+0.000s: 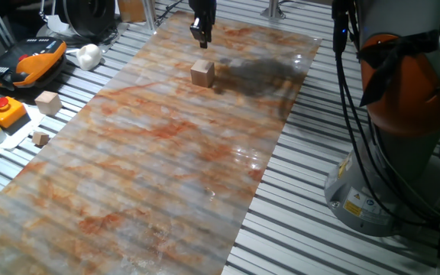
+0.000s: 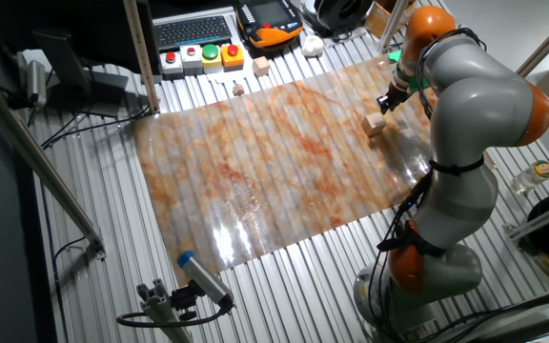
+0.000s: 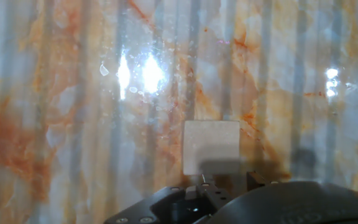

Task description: Hold a small block with the gripper and sweep it from left to right on the table

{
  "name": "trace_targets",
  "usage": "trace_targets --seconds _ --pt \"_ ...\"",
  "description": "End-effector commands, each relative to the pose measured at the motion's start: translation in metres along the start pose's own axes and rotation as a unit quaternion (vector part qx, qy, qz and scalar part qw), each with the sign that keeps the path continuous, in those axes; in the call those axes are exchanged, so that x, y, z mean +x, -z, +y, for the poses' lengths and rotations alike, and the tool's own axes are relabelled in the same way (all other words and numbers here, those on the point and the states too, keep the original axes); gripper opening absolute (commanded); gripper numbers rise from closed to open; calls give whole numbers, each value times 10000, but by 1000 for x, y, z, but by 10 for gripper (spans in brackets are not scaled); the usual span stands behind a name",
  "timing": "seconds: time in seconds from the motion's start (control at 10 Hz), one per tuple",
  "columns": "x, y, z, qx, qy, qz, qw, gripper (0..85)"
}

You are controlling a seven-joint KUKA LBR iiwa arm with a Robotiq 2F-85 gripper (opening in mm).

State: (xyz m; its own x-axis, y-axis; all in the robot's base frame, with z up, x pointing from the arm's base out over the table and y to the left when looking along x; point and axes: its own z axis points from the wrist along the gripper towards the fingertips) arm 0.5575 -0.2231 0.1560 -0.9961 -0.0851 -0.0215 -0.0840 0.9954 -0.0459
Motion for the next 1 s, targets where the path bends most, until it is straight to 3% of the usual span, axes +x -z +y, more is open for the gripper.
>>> trace_targets --seconds 0.0,0.3,0.4,0.9 --pt "-1 -3 0 -6 -19 -44 10000 340" --pt "-4 -11 1 -19 -90 -99 9999 340" --pt "-4 -12 1 -11 -98 -113 9999 510" --pt "-9 -23 2 -26 -98 -107 9999 510"
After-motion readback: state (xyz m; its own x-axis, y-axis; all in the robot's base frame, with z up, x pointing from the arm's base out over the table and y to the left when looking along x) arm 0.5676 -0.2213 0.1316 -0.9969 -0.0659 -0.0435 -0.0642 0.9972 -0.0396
